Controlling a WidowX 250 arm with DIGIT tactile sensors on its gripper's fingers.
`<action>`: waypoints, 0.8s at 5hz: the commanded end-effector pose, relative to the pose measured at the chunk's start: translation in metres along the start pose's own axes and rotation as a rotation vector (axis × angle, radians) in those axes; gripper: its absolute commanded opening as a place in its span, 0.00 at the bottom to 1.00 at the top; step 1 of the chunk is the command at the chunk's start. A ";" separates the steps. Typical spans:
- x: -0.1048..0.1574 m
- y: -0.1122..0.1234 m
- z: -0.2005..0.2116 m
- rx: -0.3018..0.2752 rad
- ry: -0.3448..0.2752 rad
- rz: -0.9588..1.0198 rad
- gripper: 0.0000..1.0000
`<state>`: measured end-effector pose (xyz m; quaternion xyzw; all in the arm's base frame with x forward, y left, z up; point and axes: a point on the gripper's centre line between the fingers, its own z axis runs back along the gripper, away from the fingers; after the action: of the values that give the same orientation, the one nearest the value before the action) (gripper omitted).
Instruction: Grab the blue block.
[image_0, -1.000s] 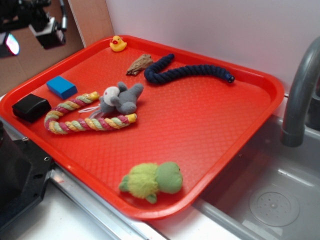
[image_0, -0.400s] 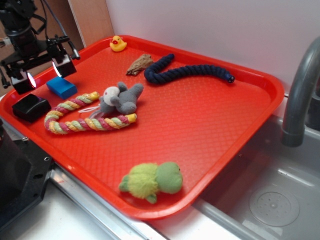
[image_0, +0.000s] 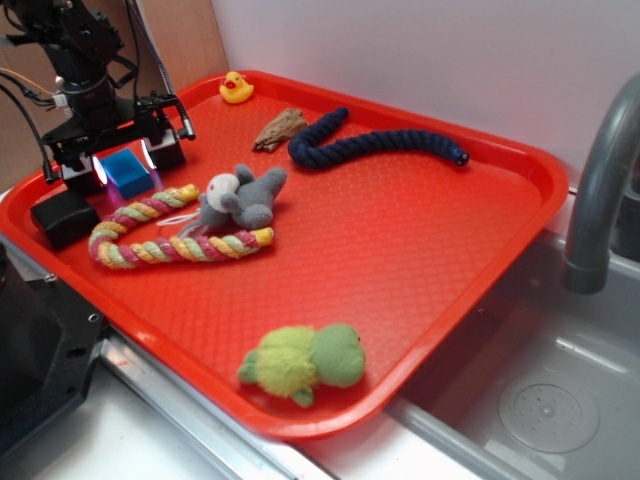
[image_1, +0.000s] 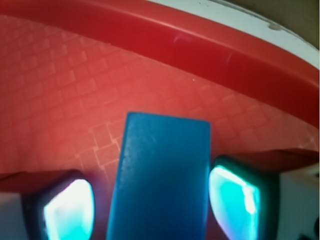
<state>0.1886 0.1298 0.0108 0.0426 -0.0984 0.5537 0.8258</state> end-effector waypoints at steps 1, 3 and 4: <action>-0.017 0.006 0.063 -0.059 0.002 -0.342 0.00; -0.058 -0.046 0.172 -0.223 0.046 -0.818 0.00; -0.092 -0.058 0.228 -0.220 0.041 -1.075 0.00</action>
<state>0.1961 -0.0275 0.1990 -0.0089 -0.0787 0.0492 0.9956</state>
